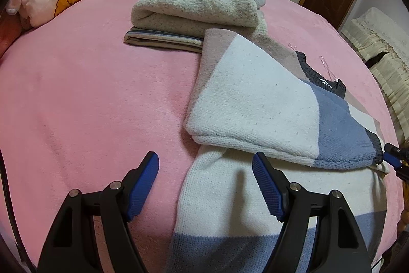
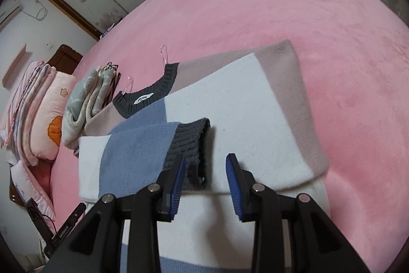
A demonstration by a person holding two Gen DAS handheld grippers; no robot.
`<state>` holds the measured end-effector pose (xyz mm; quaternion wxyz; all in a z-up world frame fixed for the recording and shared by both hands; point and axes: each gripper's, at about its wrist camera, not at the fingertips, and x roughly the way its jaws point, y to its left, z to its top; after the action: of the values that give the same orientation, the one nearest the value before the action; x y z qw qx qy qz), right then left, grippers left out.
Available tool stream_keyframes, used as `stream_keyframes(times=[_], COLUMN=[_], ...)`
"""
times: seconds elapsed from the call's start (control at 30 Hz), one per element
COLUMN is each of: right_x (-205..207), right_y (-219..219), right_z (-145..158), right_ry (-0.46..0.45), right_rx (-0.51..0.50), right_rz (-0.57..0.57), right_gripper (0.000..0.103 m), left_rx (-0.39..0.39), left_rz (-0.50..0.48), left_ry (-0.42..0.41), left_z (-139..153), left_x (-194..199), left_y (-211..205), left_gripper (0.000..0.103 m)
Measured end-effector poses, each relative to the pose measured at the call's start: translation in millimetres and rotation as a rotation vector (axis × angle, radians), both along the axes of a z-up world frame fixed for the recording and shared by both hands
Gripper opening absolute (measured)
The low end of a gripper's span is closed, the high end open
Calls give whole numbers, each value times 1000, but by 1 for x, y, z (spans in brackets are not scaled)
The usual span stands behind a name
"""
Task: Fold small clothes
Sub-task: 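Grasp the dark cuff of the folded sleeve with the right gripper, then pull the sleeve cuff straight across the chest and open the right gripper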
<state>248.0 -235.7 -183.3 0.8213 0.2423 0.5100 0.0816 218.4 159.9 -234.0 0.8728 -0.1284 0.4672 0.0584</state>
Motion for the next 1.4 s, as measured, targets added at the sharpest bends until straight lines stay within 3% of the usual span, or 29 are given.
stream_keyframes(times=[0.2,0.37,0.43,0.5,0.57,0.8,0.97,1.07,1.27,1.4], right_x=[28,44,44,41,37,17,26,38,59,62], right_y=[6,14,18,23,24,34,26,16,-1,-11], right_z=[-22,-33,-32,-25,-20,39,62,55,10,-10], right_ry=[45,38,27,2,-18,-218,-276,-240,-91,-19], right_rx=[36,61,33,-23,-57,-243,-284,-276,-194,-110], right_rz=[42,65,82,109,123,157,148,131,102,68], right_gripper=[33,35,31,17,11,8,8,8,9,14], left_rx=[12,10,18,25,35,33,63,46,55,-12], left_rz=[-3,8,6,-4,-11,-27,-54,-66,-64,-39], left_ry=[-25,-45,-53,-60,-62,-57,-30,-24,-7,18], left_z=[4,8,9,10,11,13,6,2,-4,-12], left_x=[7,18,24,33,44,78,98,104,118,127], left_y=[5,13,13,13,11,5,-6,-10,-12,-5], left_gripper=[74,74,74,74,74,74,74,74,74,74])
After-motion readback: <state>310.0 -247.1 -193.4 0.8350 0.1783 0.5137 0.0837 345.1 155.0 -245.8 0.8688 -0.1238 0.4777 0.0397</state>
